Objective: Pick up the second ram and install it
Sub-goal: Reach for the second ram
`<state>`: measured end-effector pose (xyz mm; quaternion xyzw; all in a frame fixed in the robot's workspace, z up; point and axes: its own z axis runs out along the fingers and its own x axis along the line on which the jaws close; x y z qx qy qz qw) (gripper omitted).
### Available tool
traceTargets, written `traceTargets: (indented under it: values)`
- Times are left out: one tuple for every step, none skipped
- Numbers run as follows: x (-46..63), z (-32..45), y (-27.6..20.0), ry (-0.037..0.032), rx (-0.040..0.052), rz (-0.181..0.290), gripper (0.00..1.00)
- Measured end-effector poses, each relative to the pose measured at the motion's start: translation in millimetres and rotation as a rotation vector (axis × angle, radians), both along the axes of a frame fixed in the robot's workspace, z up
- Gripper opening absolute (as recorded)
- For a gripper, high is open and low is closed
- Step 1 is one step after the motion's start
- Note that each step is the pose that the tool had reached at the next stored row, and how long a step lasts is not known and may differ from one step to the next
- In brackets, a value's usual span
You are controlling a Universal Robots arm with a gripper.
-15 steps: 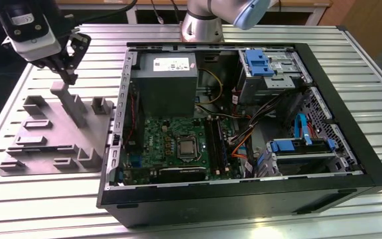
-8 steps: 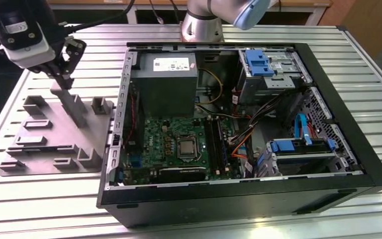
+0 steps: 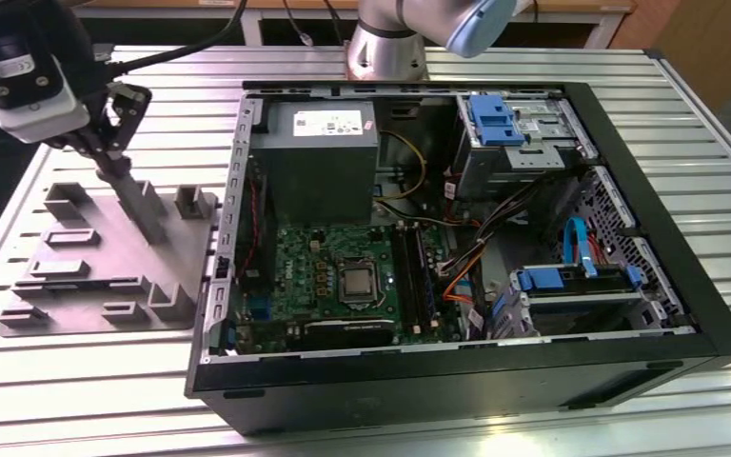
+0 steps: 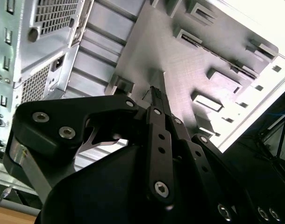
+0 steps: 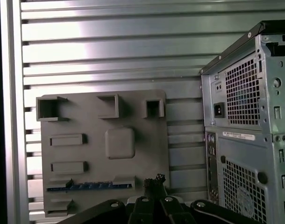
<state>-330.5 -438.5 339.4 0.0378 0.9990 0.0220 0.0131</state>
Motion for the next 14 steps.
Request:
traceTargets:
  values:
    - [-1.8, -0.8, -0.4, 0.0000, 0.0000, 0.000, 0.10]
    - [-3.6, -1.5, -0.8, 0.0000, 0.0000, 0.000, 0.10]
    - [-5.4, -2.3, -1.2, 0.0000, 0.0000, 0.000, 0.10]
    - [-7.1, -2.9, -1.6, 0.0000, 0.0000, 0.000, 0.10]
    - [-8.8, -3.6, -2.1, -0.0001, 0.0001, 0.000, 0.10]
    - [-10.3, -4.1, -2.5, 0.0000, 0.0000, 0.000, 0.10]
    - [-11.8, -4.9, -2.9, -0.0001, 0.0000, 0.000, 0.10]
    - [-13.1, -5.7, -3.3, -0.0001, 0.0000, 0.000, 0.10]
    - [-14.6, -6.6, -3.5, 0.0001, -0.0001, 0.000, 0.10]
    - [-16.3, -7.7, -3.7, 0.0001, -0.0002, 0.000, 0.10]
    - [-18.0, -8.9, -3.9, 0.0000, -0.0003, 0.000, 0.10]
    - [-19.9, -10.1, -4.1, -0.0001, -0.0004, 0.000, 0.10]
    - [-22.4, -11.5, -4.5, -0.0001, -0.0005, 0.000, 0.10]
    - [-24.7, -12.8, -4.8, -0.0001, -0.0006, 0.000, 0.10]
